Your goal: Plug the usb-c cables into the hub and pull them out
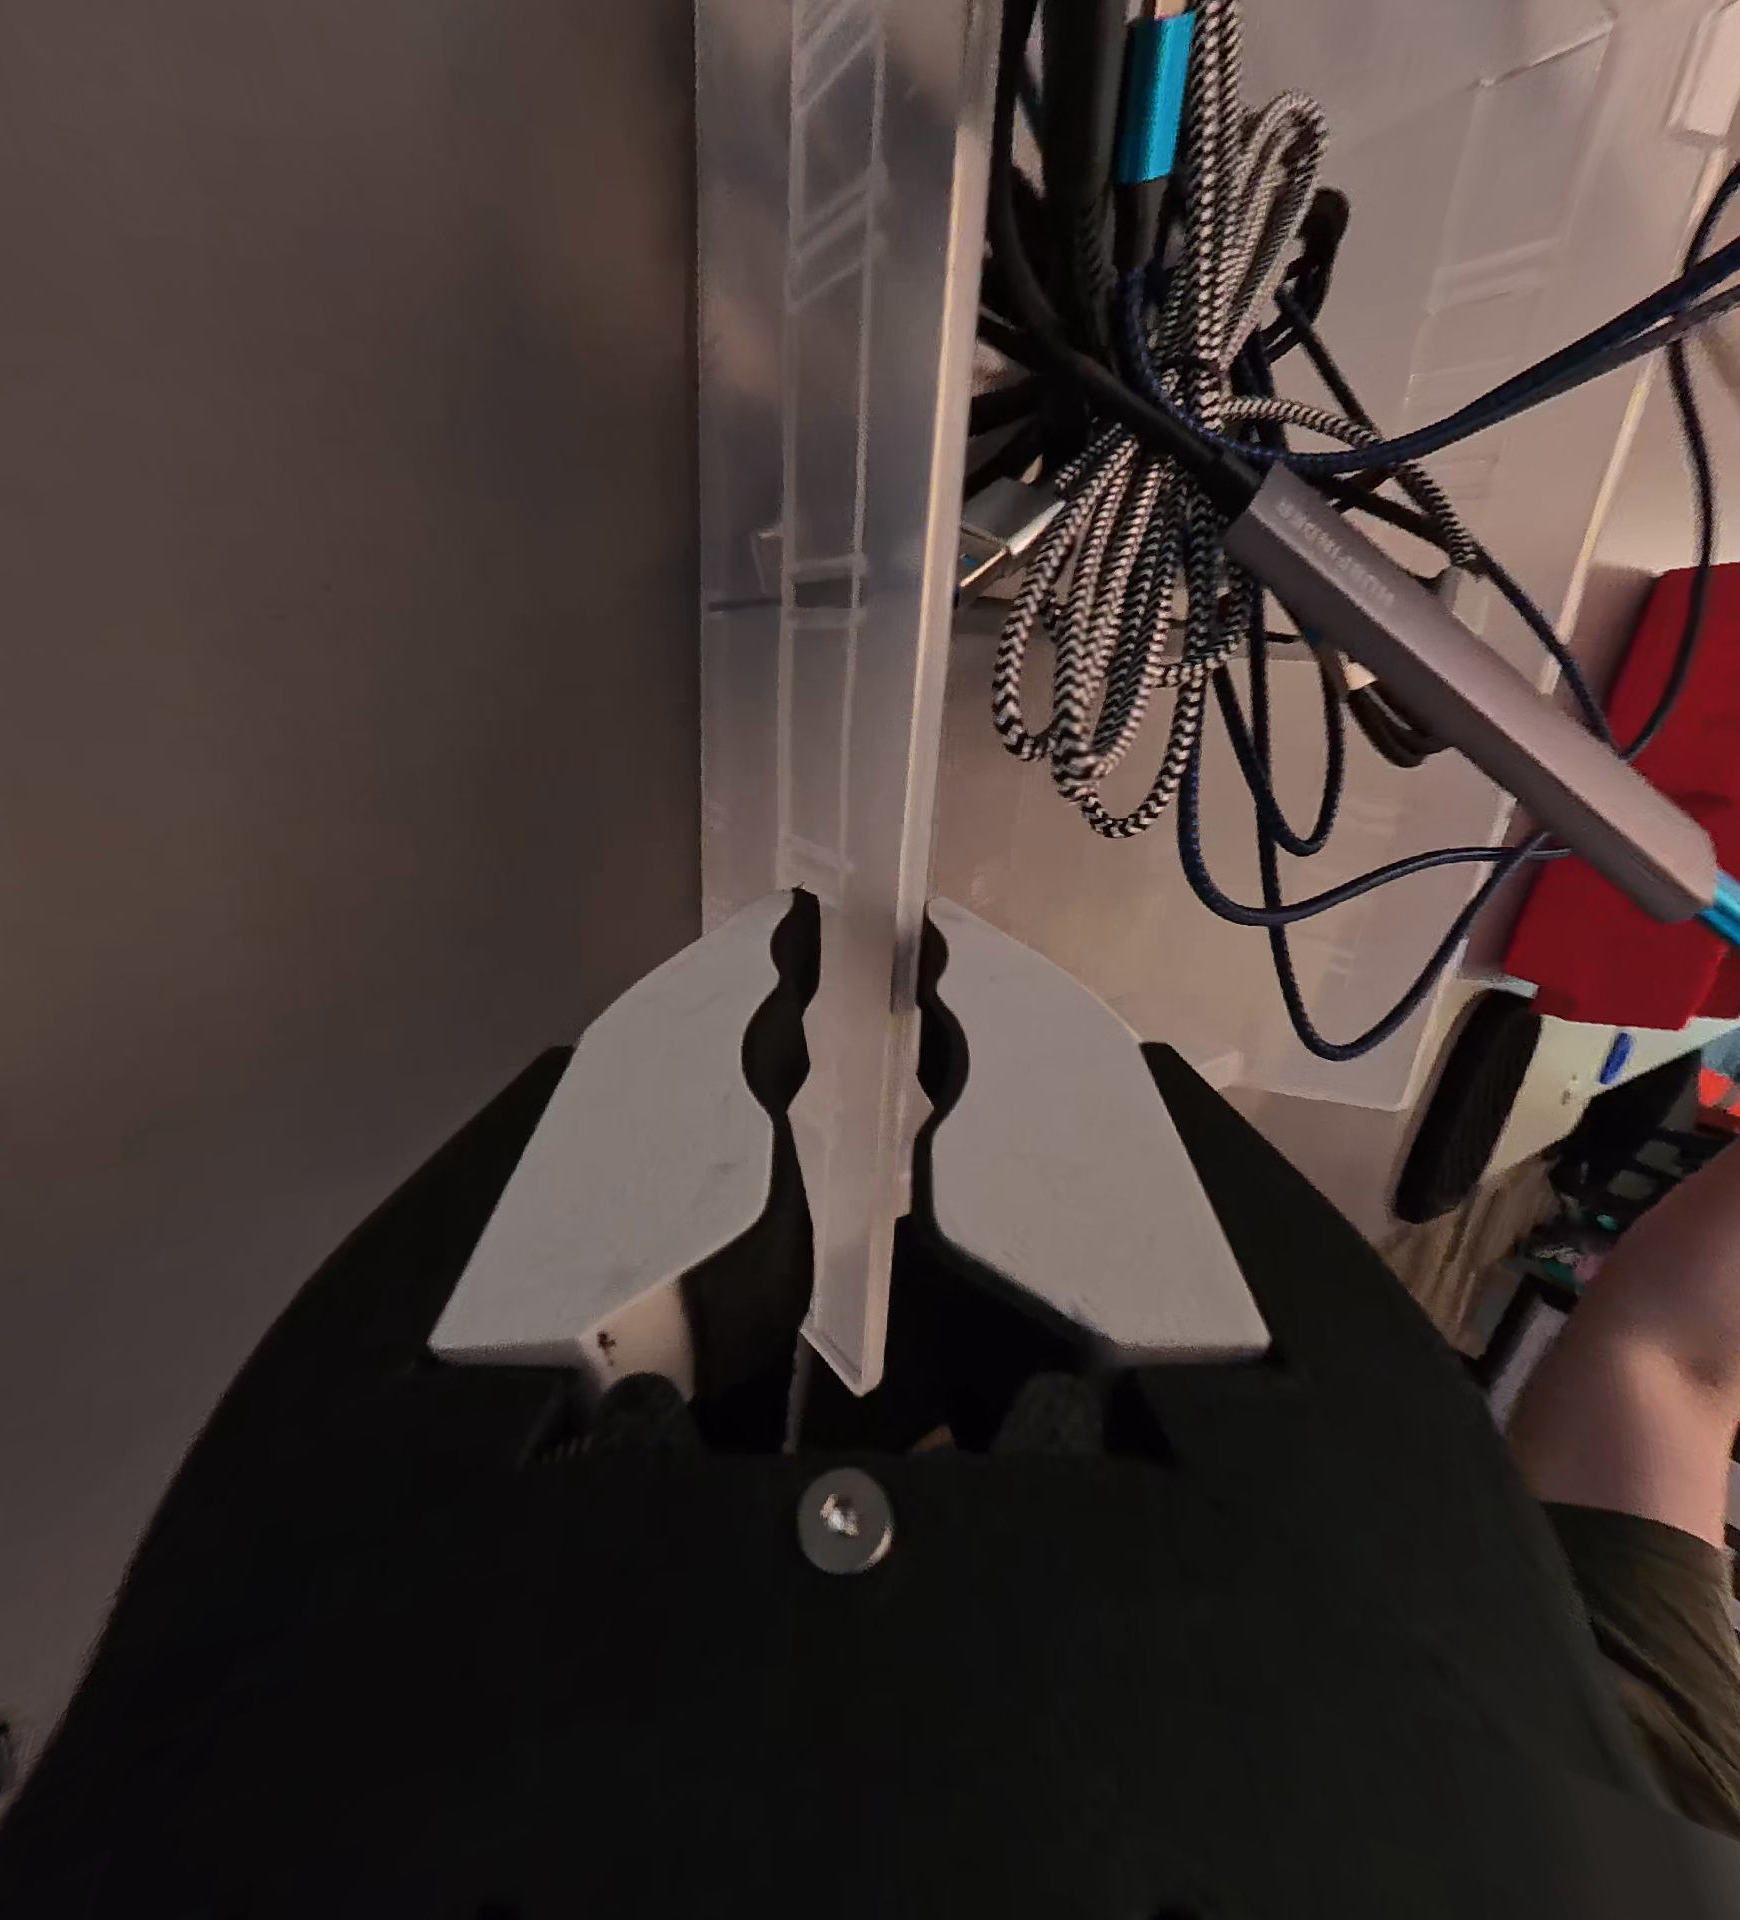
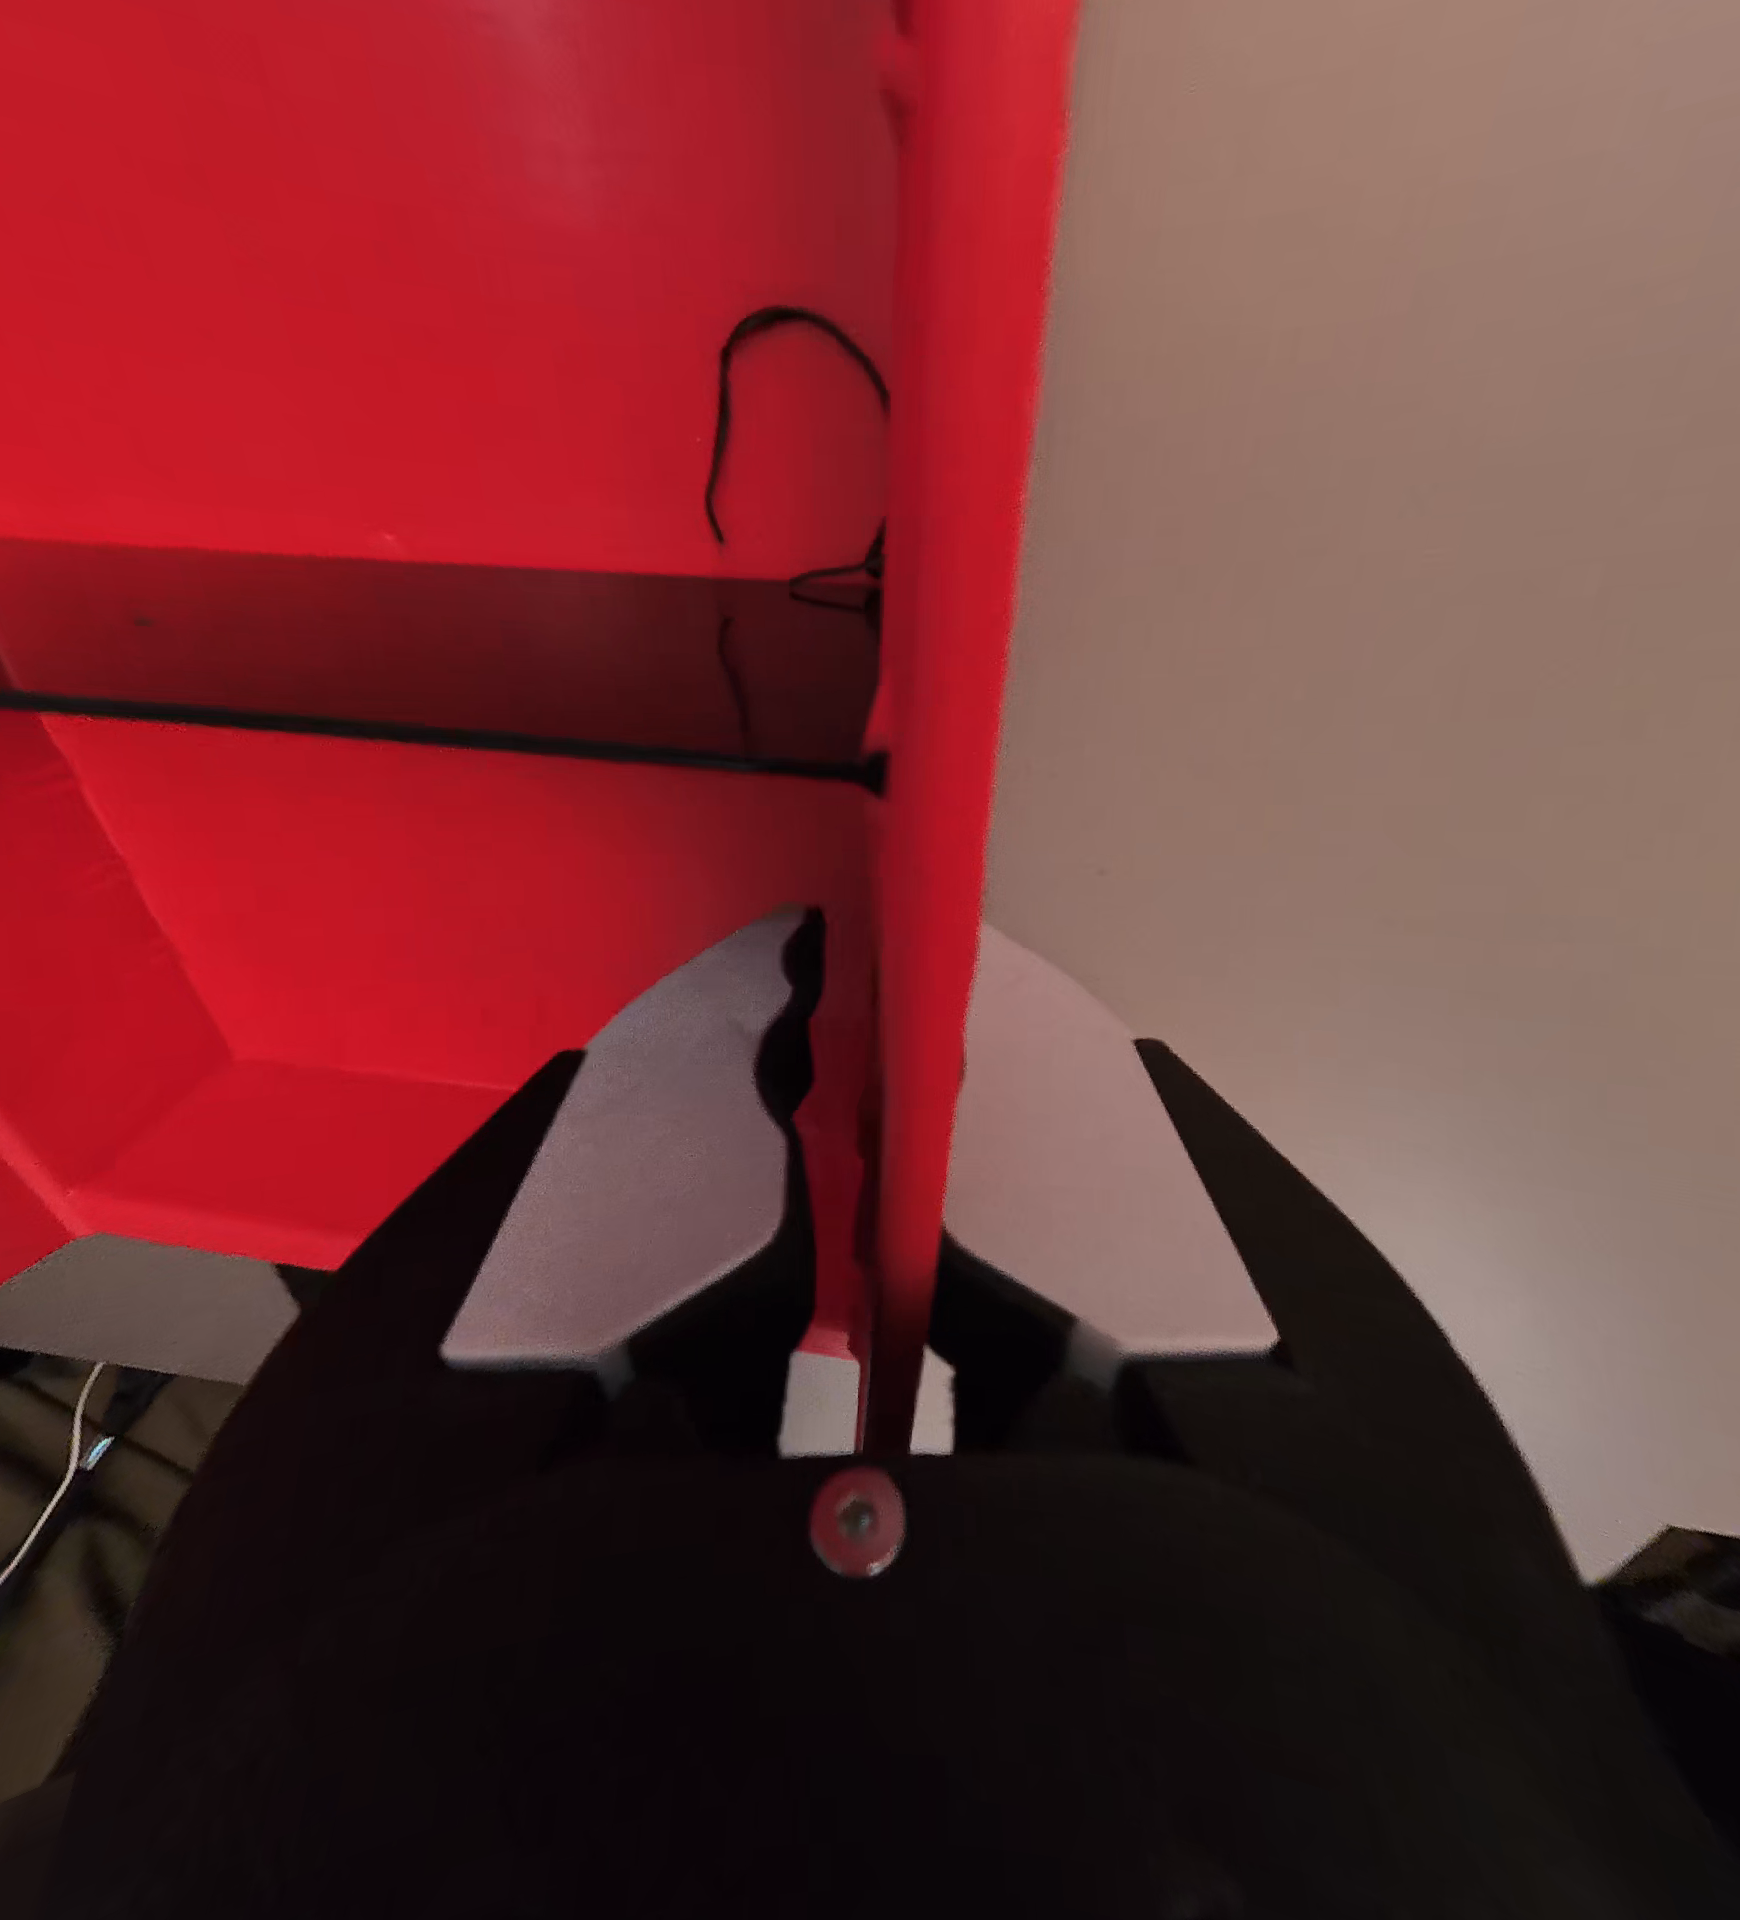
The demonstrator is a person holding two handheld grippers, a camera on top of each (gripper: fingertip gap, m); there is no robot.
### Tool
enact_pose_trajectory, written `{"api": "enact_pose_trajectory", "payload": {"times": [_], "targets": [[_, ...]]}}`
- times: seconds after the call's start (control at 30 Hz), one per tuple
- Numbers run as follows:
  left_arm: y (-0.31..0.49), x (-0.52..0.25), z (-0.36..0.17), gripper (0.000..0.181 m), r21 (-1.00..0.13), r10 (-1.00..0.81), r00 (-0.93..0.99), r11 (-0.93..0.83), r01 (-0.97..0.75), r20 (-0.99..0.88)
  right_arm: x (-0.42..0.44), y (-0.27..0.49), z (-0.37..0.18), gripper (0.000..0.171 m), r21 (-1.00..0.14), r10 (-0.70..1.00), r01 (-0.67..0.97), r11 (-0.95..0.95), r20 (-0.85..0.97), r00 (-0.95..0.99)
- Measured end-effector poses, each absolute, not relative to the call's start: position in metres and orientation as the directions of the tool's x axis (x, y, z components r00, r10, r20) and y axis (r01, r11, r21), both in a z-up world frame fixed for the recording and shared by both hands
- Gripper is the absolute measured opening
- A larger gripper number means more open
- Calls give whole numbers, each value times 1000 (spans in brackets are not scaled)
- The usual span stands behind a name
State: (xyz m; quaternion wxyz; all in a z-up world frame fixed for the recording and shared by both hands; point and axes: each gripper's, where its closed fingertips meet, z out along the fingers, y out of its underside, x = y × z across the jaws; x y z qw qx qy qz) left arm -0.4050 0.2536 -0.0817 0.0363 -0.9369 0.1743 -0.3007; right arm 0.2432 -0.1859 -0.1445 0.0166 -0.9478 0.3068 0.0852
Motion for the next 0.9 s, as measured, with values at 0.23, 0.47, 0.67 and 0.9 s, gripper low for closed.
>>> {"api": "enact_pose_trajectory", "payload": {"times": [0.23, 0.47, 0.67, 0.9], "targets": [[269, -398, -17, 19, -479, -507, 614, -848, -228, 605, 250, -176, -113, 32, -146, -558, -579, -802, -162, 814], [245, -339, 51, 44, -913, -955, 293, -163, -373, 51, 267, -158, -36, 44, -473, -546, -502, -724, -52, 836], [223, -316, 5, 48, -823, -985, 111, 45, -566, -130, 245, -103, 99, 45, -963, -455, -171, -207, -60, 889], [225, -299, -17, 41, -737, -975, 60, 121, -665, -215, 165, -72, 202, 58, -965, -217, -10, 260, -68, 974]]}}
